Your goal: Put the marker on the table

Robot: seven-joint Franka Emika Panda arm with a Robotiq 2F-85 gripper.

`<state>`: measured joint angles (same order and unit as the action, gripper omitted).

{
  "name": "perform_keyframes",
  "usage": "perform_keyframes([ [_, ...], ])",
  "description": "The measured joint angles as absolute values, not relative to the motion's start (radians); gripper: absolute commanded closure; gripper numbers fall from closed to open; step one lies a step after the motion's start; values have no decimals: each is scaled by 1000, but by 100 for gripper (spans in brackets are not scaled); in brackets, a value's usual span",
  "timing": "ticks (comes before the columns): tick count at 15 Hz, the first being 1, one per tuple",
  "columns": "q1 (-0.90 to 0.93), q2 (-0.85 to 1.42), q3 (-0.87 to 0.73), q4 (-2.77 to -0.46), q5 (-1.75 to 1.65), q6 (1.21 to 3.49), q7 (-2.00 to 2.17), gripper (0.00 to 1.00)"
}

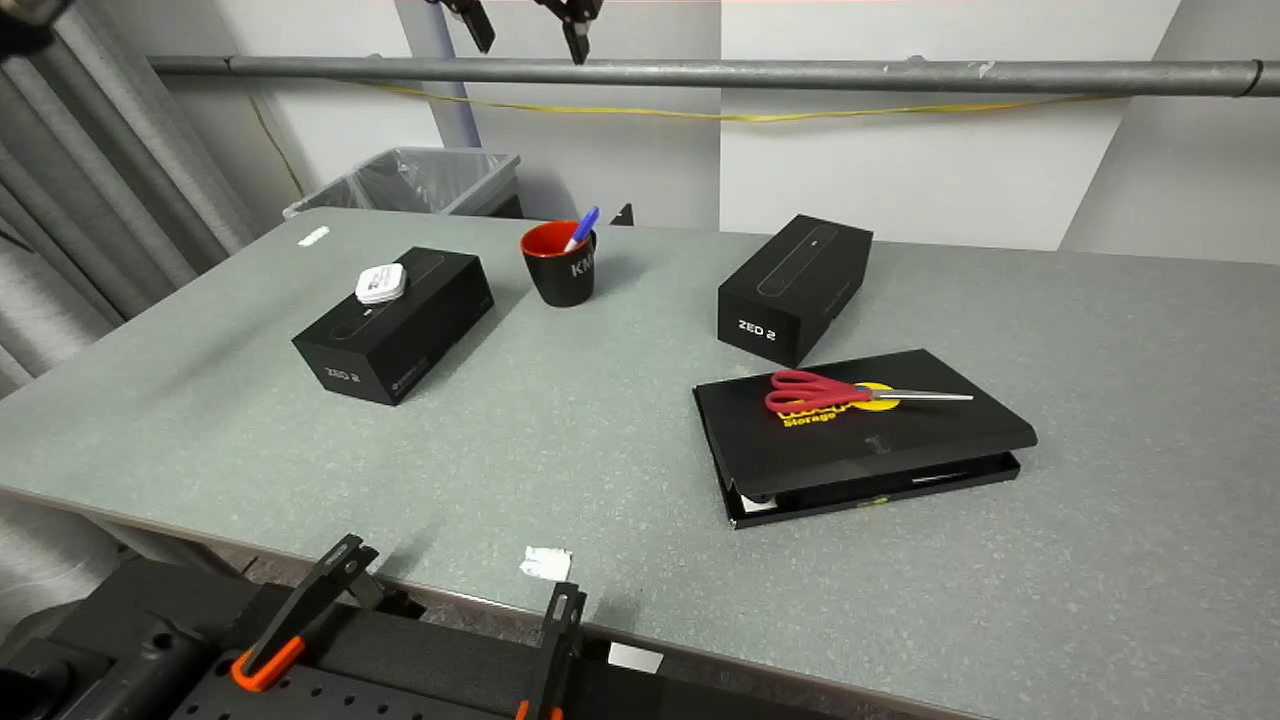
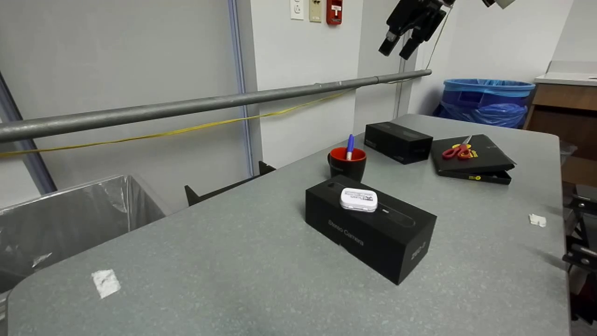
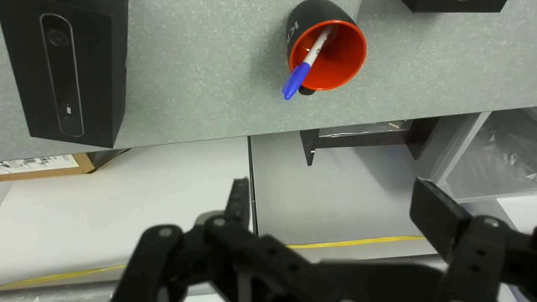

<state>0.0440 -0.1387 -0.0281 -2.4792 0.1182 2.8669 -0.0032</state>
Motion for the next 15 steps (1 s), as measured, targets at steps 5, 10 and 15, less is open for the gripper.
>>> perform_keyframes([
  [5, 42, -137, -28, -2478, 117, 2867, 5, 0],
  [10, 19, -31, -21, -2454, -10, 2870, 175, 0],
  [15, 34, 119, -23, -2373, -202, 2873, 382, 0],
])
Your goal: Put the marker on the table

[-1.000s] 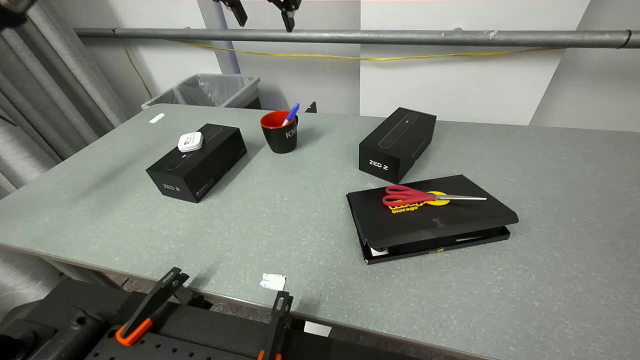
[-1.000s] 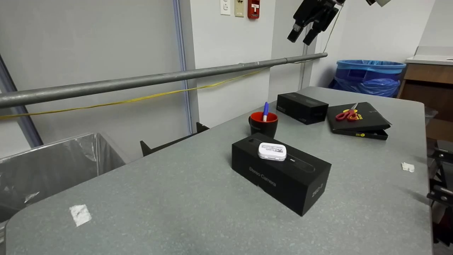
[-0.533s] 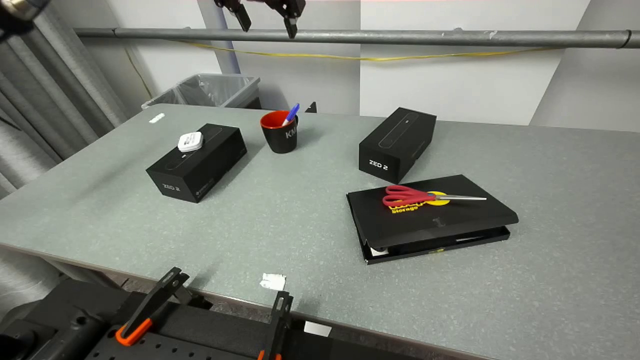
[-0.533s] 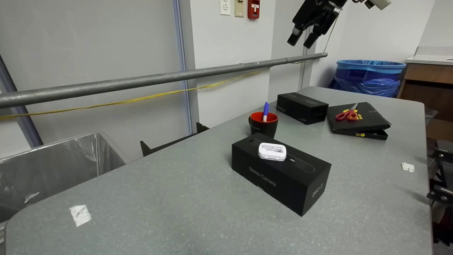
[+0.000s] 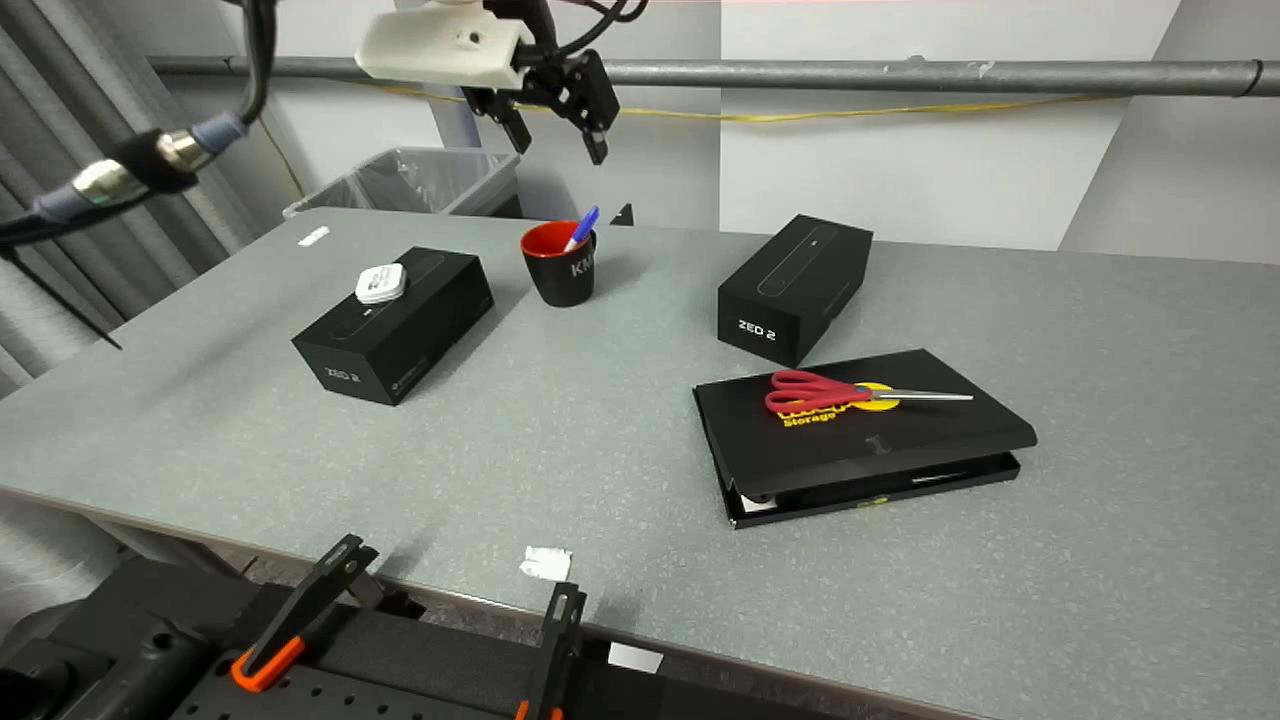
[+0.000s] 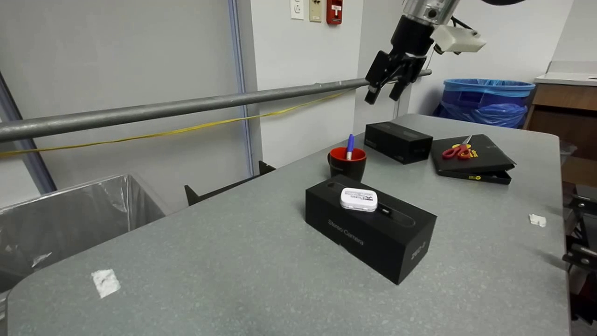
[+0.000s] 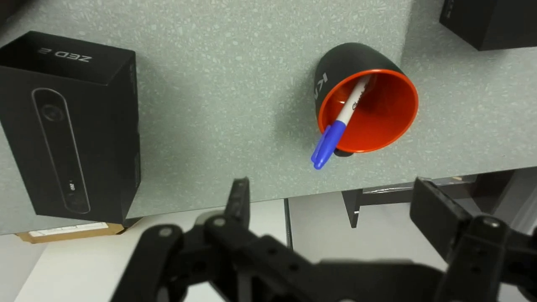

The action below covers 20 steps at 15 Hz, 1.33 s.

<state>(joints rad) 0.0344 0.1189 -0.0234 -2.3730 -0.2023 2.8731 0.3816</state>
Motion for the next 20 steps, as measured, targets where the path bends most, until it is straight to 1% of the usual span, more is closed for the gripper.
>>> perform_keyframes([
  [3, 63, 197, -39, -2317, -306, 2873, 499, 0],
  [7, 102, 298, -59, -2247, -352, 2873, 589, 0],
  [14, 116, 318, -83, -2244, -359, 2873, 595, 0],
  [20, 171, 373, -174, -2212, -375, 2873, 624, 0],
])
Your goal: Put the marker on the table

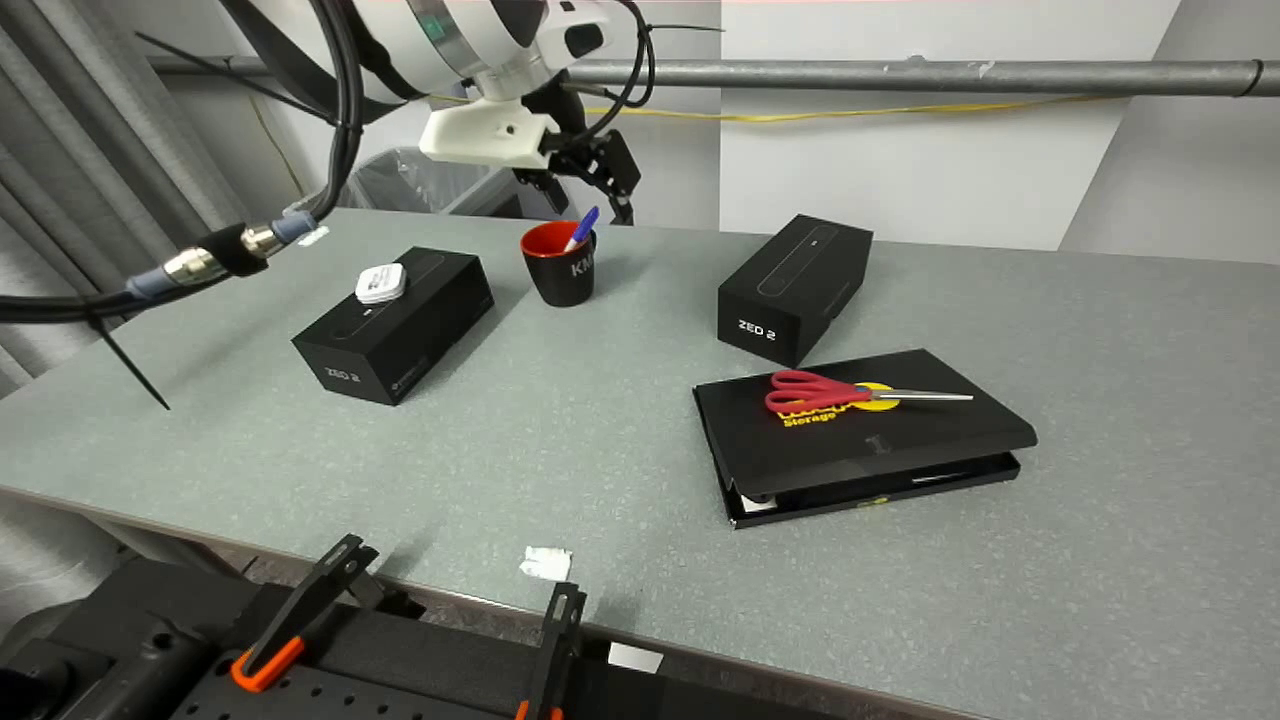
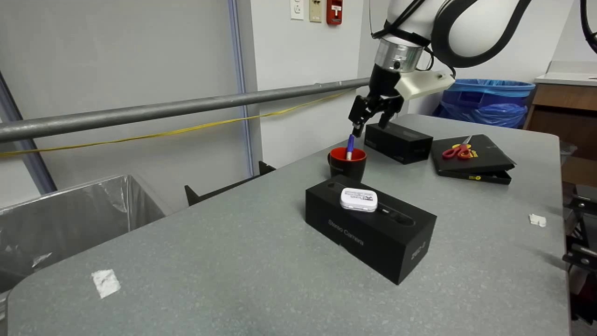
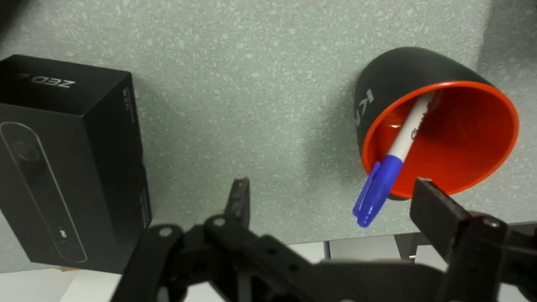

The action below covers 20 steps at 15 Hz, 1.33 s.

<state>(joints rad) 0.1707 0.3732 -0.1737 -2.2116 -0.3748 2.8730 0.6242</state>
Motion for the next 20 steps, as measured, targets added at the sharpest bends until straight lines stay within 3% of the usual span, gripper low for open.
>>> perform_keyframes([
  [8, 322, 461, -314, -2147, -373, 2934, 699, 0],
  [9, 334, 474, -321, -2142, -368, 2942, 704, 25],
  [10, 344, 487, -325, -2137, -361, 2950, 705, 26],
  [18, 399, 514, -362, -2134, -284, 3044, 704, 89],
  [20, 404, 511, -365, -2135, -253, 3060, 701, 100],
])
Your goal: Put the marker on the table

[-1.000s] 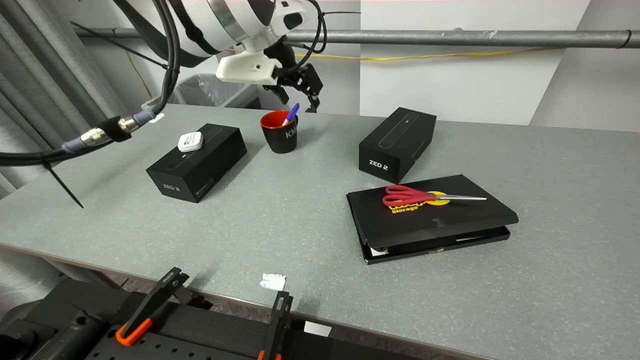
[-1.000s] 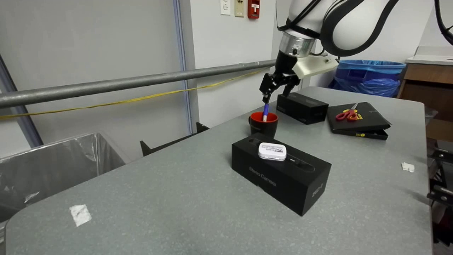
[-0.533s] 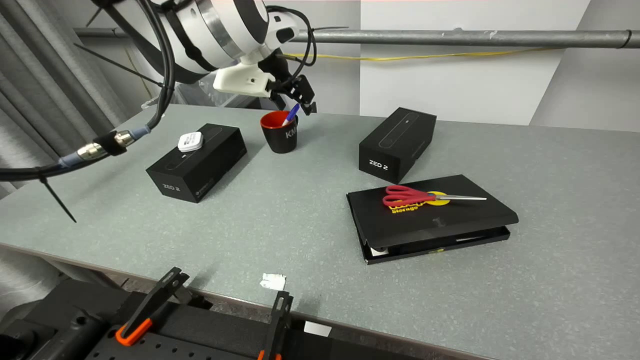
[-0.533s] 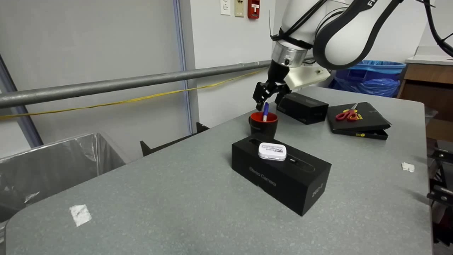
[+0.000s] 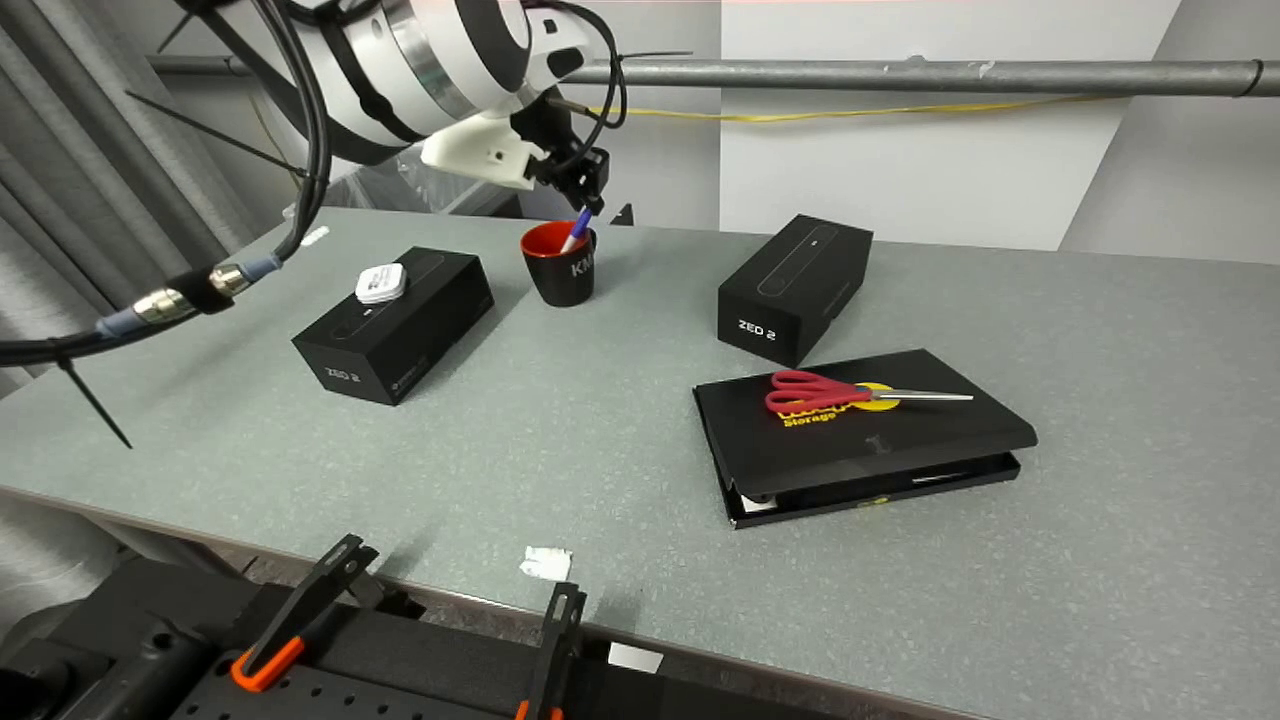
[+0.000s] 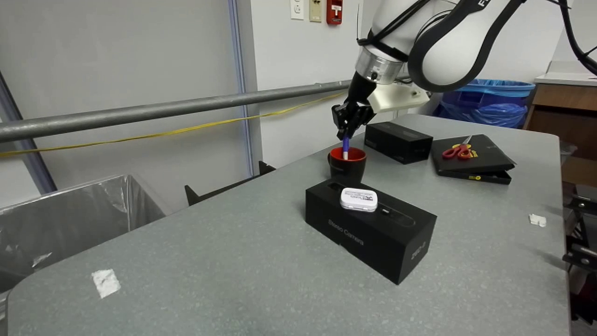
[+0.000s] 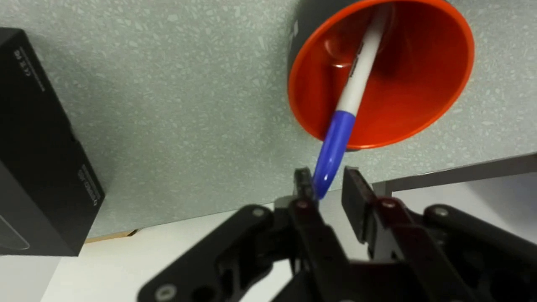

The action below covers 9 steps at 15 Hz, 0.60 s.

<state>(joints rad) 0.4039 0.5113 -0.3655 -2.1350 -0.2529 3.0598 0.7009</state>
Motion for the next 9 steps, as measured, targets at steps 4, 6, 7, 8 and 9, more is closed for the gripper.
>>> perform_keyframes([
  [4, 405, 509, -360, -2134, -193, 3068, 686, 100],
  [6, 405, 508, -359, -2133, -175, 3069, 680, 99],
  [7, 405, 508, -358, -2133, -164, 3069, 675, 99],
  [8, 405, 505, -355, -2133, -153, 3069, 669, 99],
  [9, 405, 499, -353, -2134, -144, 3071, 663, 99],
])
